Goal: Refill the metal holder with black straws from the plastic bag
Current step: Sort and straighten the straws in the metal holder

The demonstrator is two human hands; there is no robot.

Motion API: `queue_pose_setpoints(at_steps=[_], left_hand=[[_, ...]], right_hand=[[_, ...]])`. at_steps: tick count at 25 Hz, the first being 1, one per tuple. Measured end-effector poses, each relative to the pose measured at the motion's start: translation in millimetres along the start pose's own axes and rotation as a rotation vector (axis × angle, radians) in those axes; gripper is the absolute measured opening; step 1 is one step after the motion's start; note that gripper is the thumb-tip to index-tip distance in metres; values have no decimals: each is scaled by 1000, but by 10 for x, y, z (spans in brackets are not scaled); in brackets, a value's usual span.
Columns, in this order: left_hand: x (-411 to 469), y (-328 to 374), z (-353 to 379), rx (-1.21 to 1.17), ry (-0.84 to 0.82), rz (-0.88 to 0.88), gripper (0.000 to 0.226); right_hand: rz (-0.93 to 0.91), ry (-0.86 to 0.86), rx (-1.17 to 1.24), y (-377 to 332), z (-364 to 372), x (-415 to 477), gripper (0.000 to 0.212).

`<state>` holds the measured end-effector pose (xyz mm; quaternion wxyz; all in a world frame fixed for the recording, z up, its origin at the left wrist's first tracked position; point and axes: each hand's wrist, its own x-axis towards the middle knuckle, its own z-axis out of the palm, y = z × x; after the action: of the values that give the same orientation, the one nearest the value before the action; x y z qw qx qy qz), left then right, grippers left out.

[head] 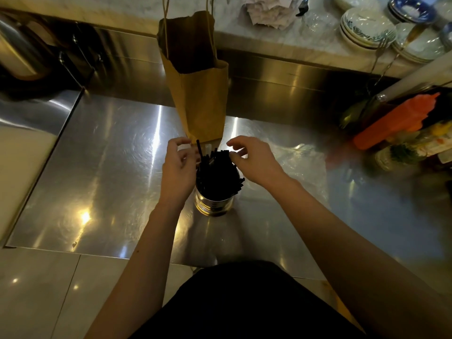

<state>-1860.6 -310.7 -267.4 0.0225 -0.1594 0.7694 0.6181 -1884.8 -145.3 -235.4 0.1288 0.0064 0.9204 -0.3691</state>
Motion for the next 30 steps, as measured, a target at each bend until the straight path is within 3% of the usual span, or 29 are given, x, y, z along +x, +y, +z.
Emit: queue_pose_setpoints(at_steps=[7, 11, 18, 23, 30], left_hand=[[242, 55, -184, 172, -323, 54, 19], [253, 194, -174, 363, -470, 82, 39], [194, 277, -69, 513, -374, 266, 26], [169, 201, -40, 475, -357, 275, 32], [83, 428, 10, 410, -243, 387, 47]], right_hand=[[-76, -169, -153, -91, -52, 76, 30], [-57, -144, -199, -119, -57, 94, 28], [-106, -91, -286, -65, -38, 73, 18], [-165, -30, -308, -70, -85, 68, 10], [-263, -9, -409, -319, -454, -9, 17]])
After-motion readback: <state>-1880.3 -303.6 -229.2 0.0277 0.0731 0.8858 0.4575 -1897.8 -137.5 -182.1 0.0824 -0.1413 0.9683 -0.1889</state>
